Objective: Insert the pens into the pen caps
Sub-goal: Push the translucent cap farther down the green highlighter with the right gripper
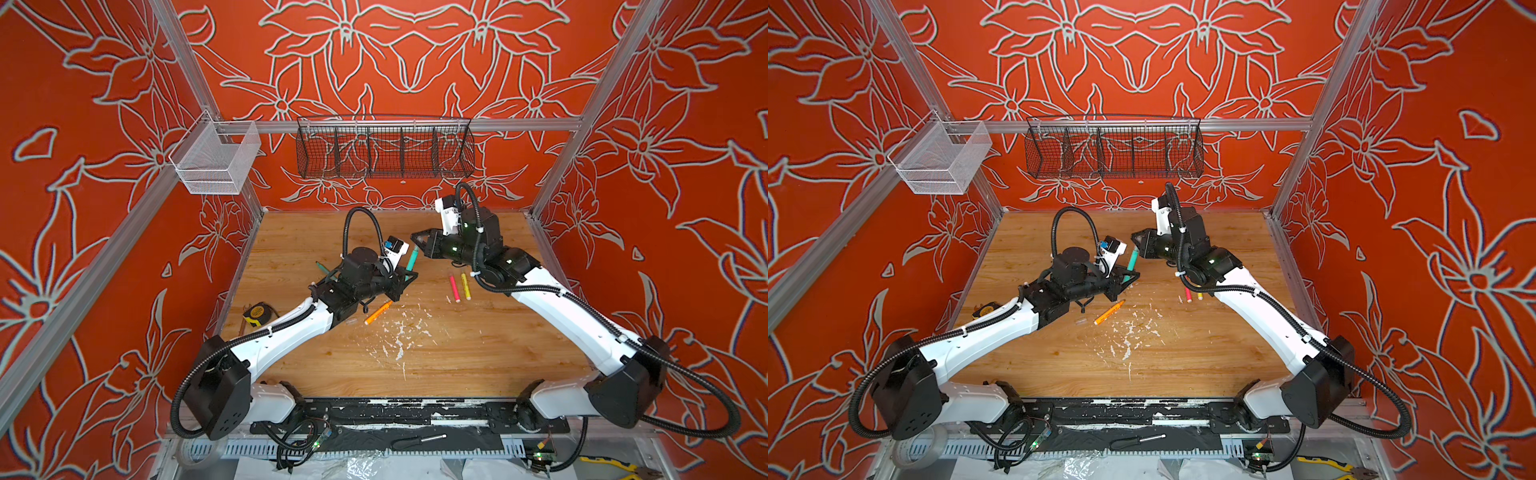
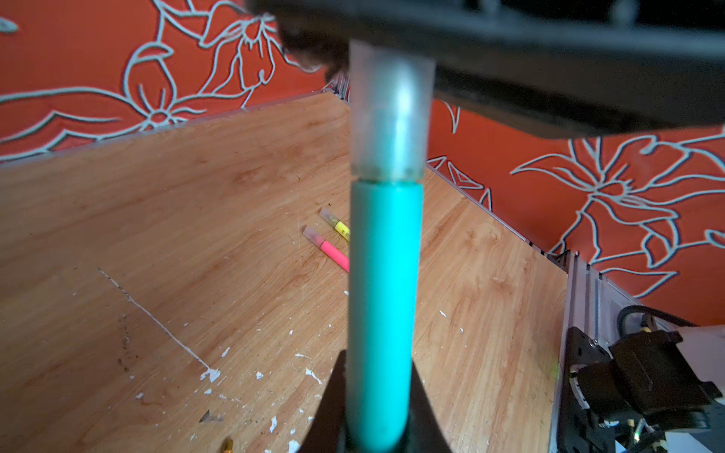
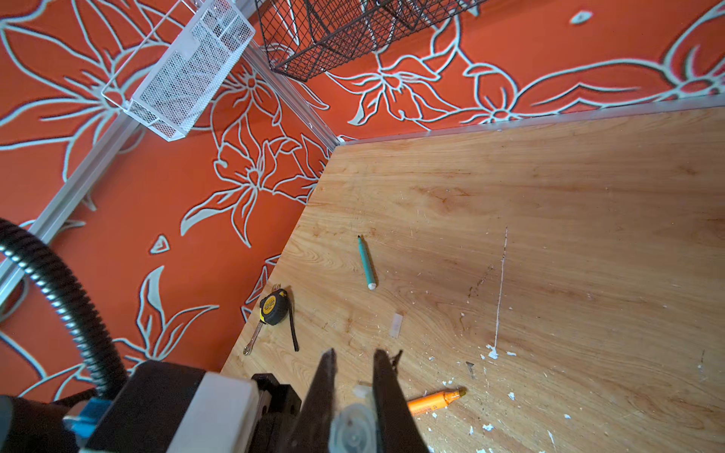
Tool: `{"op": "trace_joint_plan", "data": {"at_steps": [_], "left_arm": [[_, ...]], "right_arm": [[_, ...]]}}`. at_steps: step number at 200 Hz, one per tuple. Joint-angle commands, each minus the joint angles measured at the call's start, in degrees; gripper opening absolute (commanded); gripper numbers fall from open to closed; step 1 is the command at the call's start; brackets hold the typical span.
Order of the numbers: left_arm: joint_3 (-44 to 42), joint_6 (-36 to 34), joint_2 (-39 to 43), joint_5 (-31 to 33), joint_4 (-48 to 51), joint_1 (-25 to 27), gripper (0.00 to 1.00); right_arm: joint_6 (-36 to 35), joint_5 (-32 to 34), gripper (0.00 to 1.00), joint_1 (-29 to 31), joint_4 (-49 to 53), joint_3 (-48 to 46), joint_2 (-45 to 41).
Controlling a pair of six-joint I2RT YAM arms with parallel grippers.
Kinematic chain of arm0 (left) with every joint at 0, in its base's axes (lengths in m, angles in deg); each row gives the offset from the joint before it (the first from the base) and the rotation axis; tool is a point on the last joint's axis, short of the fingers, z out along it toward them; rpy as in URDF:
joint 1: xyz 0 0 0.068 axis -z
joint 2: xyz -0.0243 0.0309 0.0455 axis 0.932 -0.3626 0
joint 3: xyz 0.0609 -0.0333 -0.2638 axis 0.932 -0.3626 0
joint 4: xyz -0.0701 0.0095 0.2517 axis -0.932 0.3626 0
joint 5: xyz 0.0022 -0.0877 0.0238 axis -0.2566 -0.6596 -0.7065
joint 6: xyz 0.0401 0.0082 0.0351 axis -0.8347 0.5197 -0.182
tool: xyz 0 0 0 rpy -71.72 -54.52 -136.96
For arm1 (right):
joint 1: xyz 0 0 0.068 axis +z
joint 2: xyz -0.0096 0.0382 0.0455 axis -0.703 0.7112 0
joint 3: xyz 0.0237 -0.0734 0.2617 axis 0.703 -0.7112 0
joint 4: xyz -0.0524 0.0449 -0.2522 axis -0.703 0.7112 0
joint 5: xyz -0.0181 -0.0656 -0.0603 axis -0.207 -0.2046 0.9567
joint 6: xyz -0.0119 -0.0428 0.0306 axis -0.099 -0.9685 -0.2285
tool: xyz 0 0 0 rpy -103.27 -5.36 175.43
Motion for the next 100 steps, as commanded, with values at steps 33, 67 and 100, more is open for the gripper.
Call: {"op": "trace_joint_plan", "data": {"at_steps": [33,67,100], "left_arm": [[8.5,1.5,0.2,5.0,-6.3,-1.7,0.0],[11.4,3.2,-1.3,2.0,-9.8,-5.3,0.0],[15.4,3.1,-3.5,0.5,-10.0,-7.5,0.0]], "right_arm": [[1.8,-4.8,0.0,1.7,3.5,-6.6,-1.4],[2.2,-5.9,0.0,2.2,3.2,-10.3,-1.3],[1.9,-6.3,0.0,2.8,3.0,-13.1,-1.1]]}}
